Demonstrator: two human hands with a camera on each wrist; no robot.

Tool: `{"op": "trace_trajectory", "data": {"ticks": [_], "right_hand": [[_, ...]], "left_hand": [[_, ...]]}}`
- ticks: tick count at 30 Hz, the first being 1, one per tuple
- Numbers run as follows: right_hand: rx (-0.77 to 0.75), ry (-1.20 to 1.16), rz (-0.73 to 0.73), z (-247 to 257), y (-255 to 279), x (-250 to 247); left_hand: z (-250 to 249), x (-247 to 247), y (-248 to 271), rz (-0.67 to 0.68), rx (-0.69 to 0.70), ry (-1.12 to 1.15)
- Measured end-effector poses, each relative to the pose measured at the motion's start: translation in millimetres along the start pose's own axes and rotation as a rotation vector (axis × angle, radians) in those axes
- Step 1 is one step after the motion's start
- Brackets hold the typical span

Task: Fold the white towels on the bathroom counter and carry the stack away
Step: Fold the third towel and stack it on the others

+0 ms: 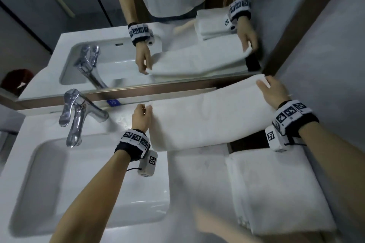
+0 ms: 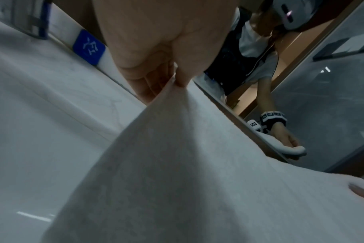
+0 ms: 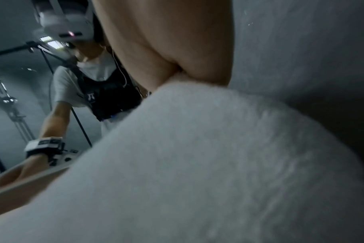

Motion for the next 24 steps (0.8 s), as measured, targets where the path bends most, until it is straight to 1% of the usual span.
{"op": "trace_trajectory", "data": {"ticks": [3, 6, 8, 9, 11, 13, 16, 18, 19, 21, 24], "right_hand": [[0.028, 0.002, 0.017, -2, -15, 6], [0.092, 0.025, 0.059, -11, -26, 13], [0.147, 0.067, 0.113, -18, -31, 19], [0.167, 0.076, 0.135, -21, -33, 22], [0.195, 0.039, 0.152, -27, -39, 24], [0.220, -0.029, 0.178, -29, -44, 25], [0.236, -0.135, 0.256, -27, -48, 27], [0.228, -0.231, 0.356, -25, -44, 30], [0.217, -0.280, 0.413, -24, -40, 31], [0.173, -0.335, 0.484, -21, -32, 27], [0.098, -0.365, 0.526, -16, -20, 13]], "left_hand": [[2, 6, -14, 0.026, -0.026, 0.022], [5, 13, -24, 0.070, -0.063, -0.015], [6, 18, -30, 0.136, -0.088, -0.047], [5, 20, -33, 0.177, -0.078, -0.085], [-3, 25, -40, 0.284, -0.012, -0.209], [-10, 30, -45, 0.389, 0.044, -0.402], [-13, 35, -52, 0.490, 0.039, -0.677], [-16, 39, -52, 0.544, 0.048, -0.763], [-18, 42, -50, 0.577, 0.063, -0.774], [-20, 44, -44, 0.642, 0.103, -0.717], [-22, 31, -30, 0.645, 0.179, -0.522]]}}
Point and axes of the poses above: each hand's wrist, its own y-axis away from the middle knuckle, its own x-axis out of the palm, z = x × y, the point moved 6 cm from there along -y, towards the middle knuckle, and after that the axes turned 13 degrees about z, right-handed, at the moved point
